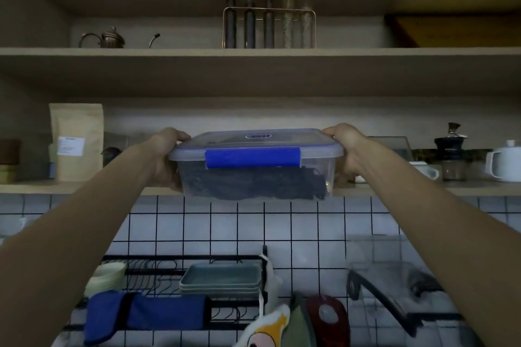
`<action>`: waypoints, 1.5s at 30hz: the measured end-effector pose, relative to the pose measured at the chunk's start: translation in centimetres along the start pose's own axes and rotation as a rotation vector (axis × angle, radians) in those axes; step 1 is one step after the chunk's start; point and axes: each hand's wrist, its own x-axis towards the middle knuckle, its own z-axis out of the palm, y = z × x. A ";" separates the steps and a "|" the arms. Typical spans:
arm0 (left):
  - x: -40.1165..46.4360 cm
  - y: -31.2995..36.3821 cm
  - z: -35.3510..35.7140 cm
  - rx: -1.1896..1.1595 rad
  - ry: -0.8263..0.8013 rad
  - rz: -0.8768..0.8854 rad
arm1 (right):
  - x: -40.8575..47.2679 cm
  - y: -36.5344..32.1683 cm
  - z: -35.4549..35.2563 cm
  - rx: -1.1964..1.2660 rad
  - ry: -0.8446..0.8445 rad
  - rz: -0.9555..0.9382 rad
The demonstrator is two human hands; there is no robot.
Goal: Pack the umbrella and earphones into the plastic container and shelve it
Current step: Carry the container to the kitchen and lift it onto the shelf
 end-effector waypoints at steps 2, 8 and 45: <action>0.7 0.6 0.0 0.044 -0.019 0.004 | 1.1 -0.1 0.2 0.027 0.010 0.004; 2.4 1.6 -1.2 0.231 -0.031 0.009 | 3.5 0.3 1.0 0.012 0.019 0.036; 3.8 -9.6 1.8 0.459 0.318 1.025 | 2.9 12.5 8.0 -0.463 0.459 -0.964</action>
